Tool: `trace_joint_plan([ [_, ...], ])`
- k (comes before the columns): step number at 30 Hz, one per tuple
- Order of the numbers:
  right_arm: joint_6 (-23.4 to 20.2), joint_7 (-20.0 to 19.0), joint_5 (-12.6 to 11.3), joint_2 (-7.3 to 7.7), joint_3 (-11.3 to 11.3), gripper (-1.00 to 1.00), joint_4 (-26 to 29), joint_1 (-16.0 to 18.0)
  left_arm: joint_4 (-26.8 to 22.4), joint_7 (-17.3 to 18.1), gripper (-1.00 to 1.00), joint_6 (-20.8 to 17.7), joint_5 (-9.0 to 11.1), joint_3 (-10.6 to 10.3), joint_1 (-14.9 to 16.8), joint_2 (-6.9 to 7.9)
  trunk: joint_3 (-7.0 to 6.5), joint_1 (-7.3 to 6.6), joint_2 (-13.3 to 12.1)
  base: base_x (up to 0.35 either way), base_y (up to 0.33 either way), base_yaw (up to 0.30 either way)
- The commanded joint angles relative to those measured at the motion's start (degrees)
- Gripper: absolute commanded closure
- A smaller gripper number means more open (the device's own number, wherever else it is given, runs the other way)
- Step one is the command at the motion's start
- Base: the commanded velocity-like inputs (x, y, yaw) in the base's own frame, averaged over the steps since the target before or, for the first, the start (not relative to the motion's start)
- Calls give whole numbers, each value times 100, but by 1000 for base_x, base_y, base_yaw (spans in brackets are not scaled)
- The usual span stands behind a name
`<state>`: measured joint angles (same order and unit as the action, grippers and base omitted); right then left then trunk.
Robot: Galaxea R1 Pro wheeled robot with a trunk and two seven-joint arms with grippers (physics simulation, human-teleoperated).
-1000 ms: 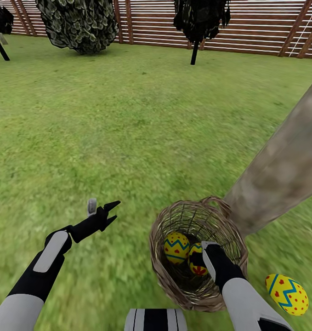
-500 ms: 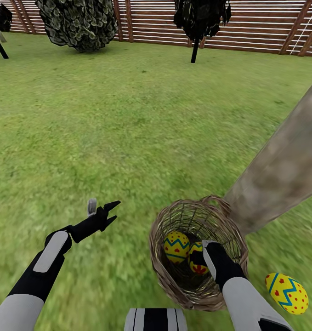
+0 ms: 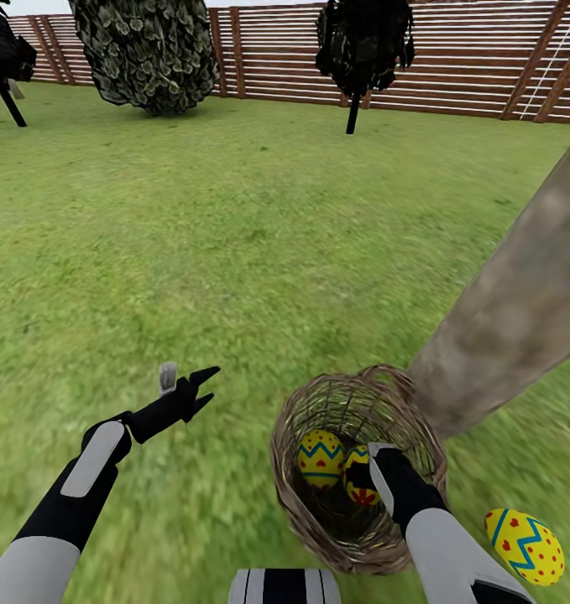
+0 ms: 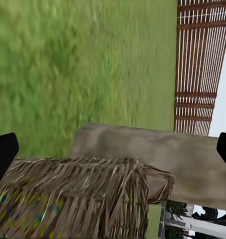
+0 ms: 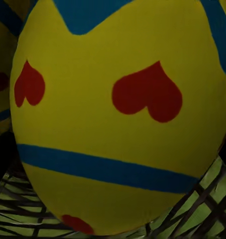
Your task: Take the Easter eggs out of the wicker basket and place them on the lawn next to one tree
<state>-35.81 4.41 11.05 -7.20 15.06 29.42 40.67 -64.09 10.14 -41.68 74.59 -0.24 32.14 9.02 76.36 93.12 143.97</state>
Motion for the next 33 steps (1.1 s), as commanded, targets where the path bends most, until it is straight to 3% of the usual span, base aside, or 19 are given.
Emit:
trace_joint_plan([
  [1,-23,-19,29,-9,41,100,8,3,2,14,-100,-16,3,-2,3,3,-19,-3,0,0,0,0],
  [8,-19,-19,29,-9,37,100,-122,3,5,14,-100,-16,-2,-2,3,0,-174,-21,-9,0,0,0],
  [13,-30,-26,29,-9,41,100,-199,3,388,-25,-100,-15,3,-8,3,10,-285,-34,-16,-8,0,0],
  [29,-49,-28,29,-9,41,100,-209,3,424,-56,-100,-16,-6,-10,47,3,-639,-75,-37,-38,0,0],
  [33,-49,-28,29,-9,41,100,-209,3,424,-56,-100,-16,-6,-11,47,2,-728,-86,-43,-261,0,0],
])
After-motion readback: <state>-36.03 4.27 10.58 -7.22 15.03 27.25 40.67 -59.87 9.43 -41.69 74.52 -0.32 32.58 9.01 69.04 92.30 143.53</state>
